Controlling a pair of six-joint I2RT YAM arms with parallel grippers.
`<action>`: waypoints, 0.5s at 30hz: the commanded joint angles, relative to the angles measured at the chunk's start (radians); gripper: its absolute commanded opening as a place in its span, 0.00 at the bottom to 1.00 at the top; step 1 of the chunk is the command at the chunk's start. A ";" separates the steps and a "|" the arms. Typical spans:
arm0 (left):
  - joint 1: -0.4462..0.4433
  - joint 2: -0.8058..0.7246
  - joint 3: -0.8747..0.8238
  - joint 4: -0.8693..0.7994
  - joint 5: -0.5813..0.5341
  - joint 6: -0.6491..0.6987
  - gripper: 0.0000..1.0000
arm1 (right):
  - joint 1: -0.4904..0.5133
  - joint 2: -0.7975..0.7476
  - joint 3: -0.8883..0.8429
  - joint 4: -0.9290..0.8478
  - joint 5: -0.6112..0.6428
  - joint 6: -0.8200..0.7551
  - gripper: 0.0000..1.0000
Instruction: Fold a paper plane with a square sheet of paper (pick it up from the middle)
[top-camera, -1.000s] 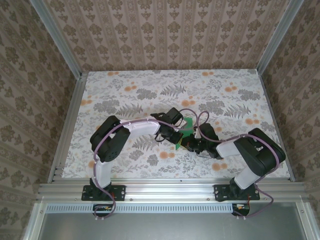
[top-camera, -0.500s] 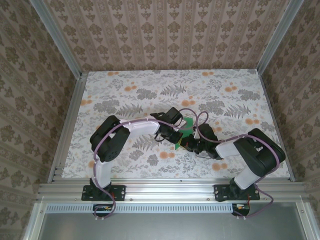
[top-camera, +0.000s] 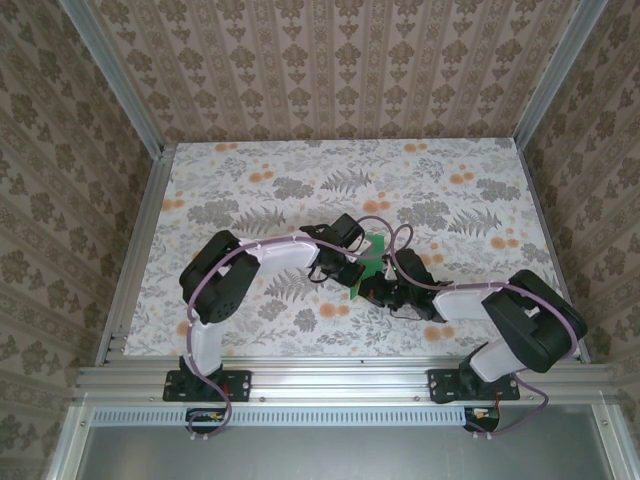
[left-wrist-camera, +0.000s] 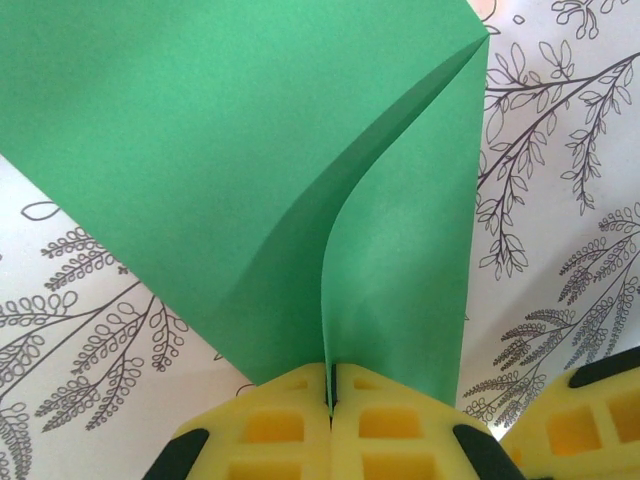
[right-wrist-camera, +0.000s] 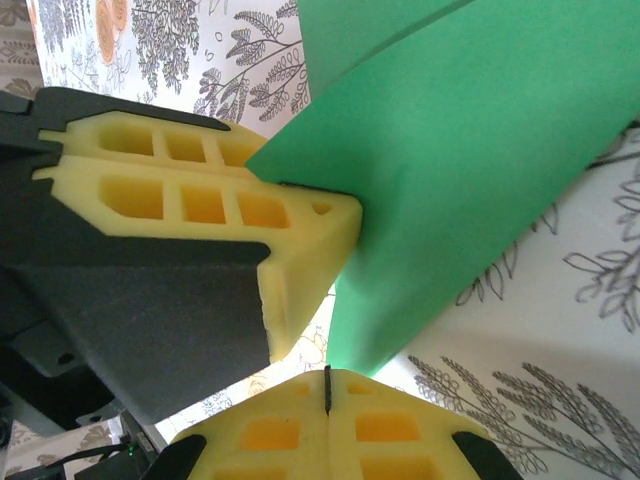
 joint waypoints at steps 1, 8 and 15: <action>0.015 0.052 -0.036 -0.090 -0.033 -0.002 0.02 | 0.013 0.051 0.021 0.040 0.027 0.013 0.06; 0.016 0.053 -0.038 -0.094 -0.031 -0.002 0.02 | 0.019 0.126 0.008 0.060 0.049 0.023 0.05; 0.018 0.054 -0.039 -0.097 -0.031 -0.004 0.02 | 0.025 0.061 -0.002 0.030 0.061 0.033 0.05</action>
